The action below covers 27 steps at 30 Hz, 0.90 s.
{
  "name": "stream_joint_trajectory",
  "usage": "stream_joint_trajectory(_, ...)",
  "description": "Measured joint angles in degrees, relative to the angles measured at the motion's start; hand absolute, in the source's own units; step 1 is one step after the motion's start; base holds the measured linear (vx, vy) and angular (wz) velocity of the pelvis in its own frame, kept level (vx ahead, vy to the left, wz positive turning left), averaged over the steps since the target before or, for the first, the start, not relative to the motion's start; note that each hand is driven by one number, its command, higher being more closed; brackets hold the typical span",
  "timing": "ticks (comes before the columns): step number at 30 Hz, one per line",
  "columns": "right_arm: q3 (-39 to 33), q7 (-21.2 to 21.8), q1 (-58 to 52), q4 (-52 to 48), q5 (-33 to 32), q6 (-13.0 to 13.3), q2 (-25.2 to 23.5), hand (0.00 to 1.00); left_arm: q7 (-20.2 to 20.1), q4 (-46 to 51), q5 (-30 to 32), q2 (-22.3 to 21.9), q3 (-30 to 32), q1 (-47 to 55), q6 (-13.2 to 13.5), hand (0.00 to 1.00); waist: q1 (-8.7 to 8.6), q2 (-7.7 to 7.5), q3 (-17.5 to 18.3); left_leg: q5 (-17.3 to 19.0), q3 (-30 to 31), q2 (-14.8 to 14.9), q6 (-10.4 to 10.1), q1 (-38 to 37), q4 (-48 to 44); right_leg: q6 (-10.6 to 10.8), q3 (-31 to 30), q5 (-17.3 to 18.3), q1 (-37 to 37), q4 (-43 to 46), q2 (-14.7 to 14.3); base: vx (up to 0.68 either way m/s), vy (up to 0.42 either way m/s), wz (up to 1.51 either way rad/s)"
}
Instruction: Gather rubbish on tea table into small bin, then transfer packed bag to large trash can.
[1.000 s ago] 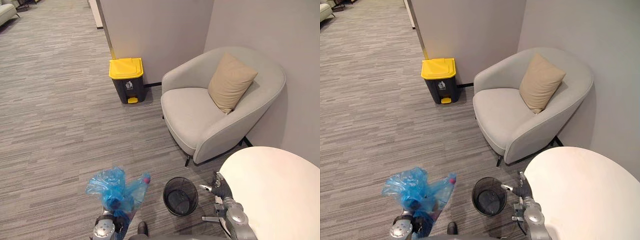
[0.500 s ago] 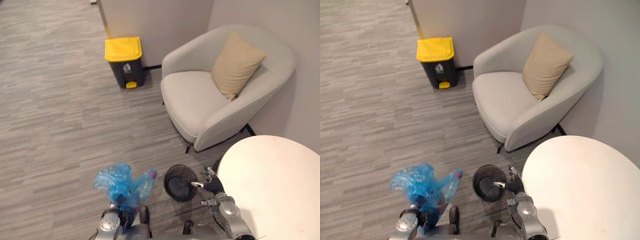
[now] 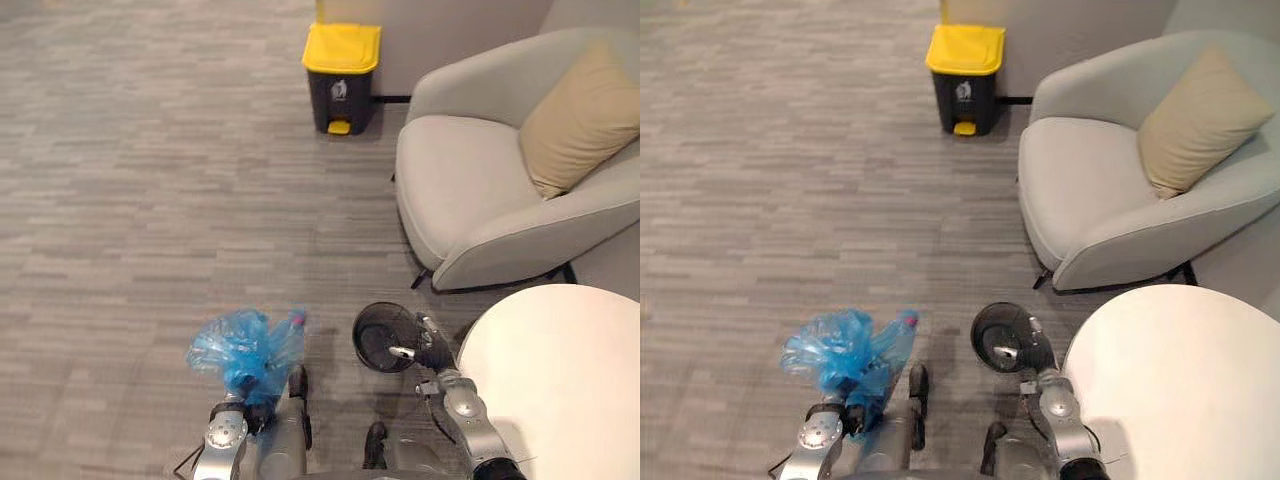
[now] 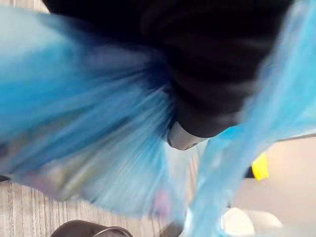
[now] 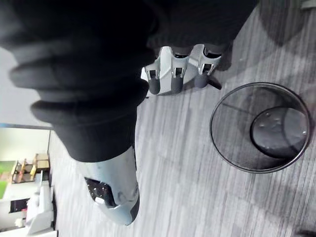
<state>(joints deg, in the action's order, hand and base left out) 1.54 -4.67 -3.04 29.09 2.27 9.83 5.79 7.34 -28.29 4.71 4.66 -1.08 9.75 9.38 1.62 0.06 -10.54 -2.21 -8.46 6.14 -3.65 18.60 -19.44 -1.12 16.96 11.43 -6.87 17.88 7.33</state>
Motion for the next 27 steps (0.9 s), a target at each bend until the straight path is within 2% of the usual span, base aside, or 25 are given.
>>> stream_joint_trajectory(1,-0.2,-0.2,-0.6,-0.6,0.0,0.0,0.1,0.00,0.0,0.1,0.0,0.0,0.0,0.2,0.0,1.00,-0.52,0.25,0.1,1.0,-0.6,0.4,0.5,-0.8,-2.2,0.2,0.6,-0.1,0.3,-0.2,0.5,-0.04,0.141,0.50)
stream_joint_trajectory(2,-1.1,-0.3,-1.6,-1.3,0.0,0.0,0.2,0.00,-0.2,0.1,0.0,0.1,0.0,0.1,0.0,1.00,-0.98,1.63,0.8,4.9,-3.3,2.5,0.1,-3.9,-2.4,1.4,2.2,-0.8,0.5,-0.5,0.9,-0.04,0.175,0.48)
stream_joint_trajectory(3,-1.3,-0.3,-1.7,-1.2,0.0,-0.1,0.3,0.00,-0.2,0.1,0.0,0.1,0.0,-0.4,0.0,1.00,-0.89,1.92,0.8,5.0,-3.8,2.5,0.0,-3.8,-1.7,1.8,2.5,-1.1,0.5,-0.7,0.8,-0.04,0.171,0.56)
stream_joint_trajectory(4,-2.3,-0.4,-1.7,-1.1,0.0,-0.3,0.0,0.00,-0.2,0.2,0.0,0.5,0.1,-1.1,0.1,1.00,-0.91,1.92,0.9,4.7,-5.1,1.9,0.2,-4.3,0.6,3.0,3.4,-2.0,1.2,-2.6,0.7,-0.07,0.158,0.38)
stream_joint_trajectory(6,-2.5,-0.3,-2.2,-0.8,0.1,-0.3,-0.7,0.00,-0.2,0.2,-0.1,0.7,0.0,-1.2,0.1,1.00,-0.86,1.82,1.0,3.7,-5.1,0.4,1.3,-7.4,7.1,3.8,4.3,-3.9,3.1,-6.2,0.6,-0.07,0.137,0.35)
stream_joint_trajectory(8,-2.8,-0.3,-1.9,-0.4,0.0,-0.3,-1.0,0.00,-0.2,0.2,0.0,0.8,0.0,-0.6,0.0,1.00,-0.83,1.74,1.4,-0.5,-4.9,-1.8,2.4,-10.0,14.3,4.5,5.0,-6.1,4.5,-9.5,1.0,-0.09,0.110,0.25)
stream_joint_trajectory(14,-4.1,-0.3,-3.0,2.2,0.1,-0.6,-1.5,0.00,0.2,-0.5,0.0,1.3,0.1,0.9,0.0,1.00,-0.84,1.95,2.7,-4.0,-4.9,-2.8,3.0,-13.8,21.4,4.8,5.0,-7.6,5.8,-11.2,0.8,-0.11,0.060,0.02)
stream_joint_trajectory(19,-5.3,-0.3,-3.9,4.2,0.1,-1.5,-2.2,0.00,0.0,-0.5,0.0,1.3,0.1,1.6,0.0,1.00,-1.28,1.62,3.5,-5.2,-3.7,-3.3,3.1,-14.3,23.4,5.0,6.2,-7.5,6.3,-11.7,0.8,-0.04,0.029,0.13)
stream_joint_trajectory(22,-6.3,-0.3,-4.0,4.8,0.1,-1.6,-2.4,0.00,-0.4,-0.5,0.0,1.3,0.2,2.1,-0.1,1.00,-1.29,1.09,3.7,-4.2,-2.7,-4.5,4.3,-13.6,22.1,6.7,6.8,-5.3,6.3,-9.7,1.9,0.05,0.043,0.31)
stream_joint_trajectory(24,-6.3,-0.3,-3.7,5.4,0.1,-1.6,-2.5,0.00,-1.0,-0.5,0.0,1.3,0.3,2.8,-0.1,1.00,-1.33,0.08,3.8,-1.7,-2.7,-5.5,5.3,-12.0,18.1,8.2,6.6,-1.3,4.7,-4.8,4.1,0.09,0.067,0.32)
stream_joint_trajectory(26,-6.3,-0.3,-3.6,5.7,0.2,-1.9,-2.6,0.00,-1.0,-0.3,0.0,1.4,1.4,3.3,-0.1,1.00,-1.56,-1.68,3.4,3.6,-2.4,-7.1,6.3,-8.9,10.4,8.6,6.3,1.7,2.7,2.6,7.6,0.12,0.050,0.29)
stream_joint_trajectory(27,-6.2,-0.2,-3.6,5.7,0.3,-2.0,-2.7,0.00,-1.0,-0.3,0.0,1.4,1.6,3.4,-0.2,1.00,-1.54,-2.08,3.5,4.6,-2.0,-7.4,6.5,-8.5,9.1,8.5,6.0,1.9,2.4,4.1,8.4,0.16,0.031,0.23)
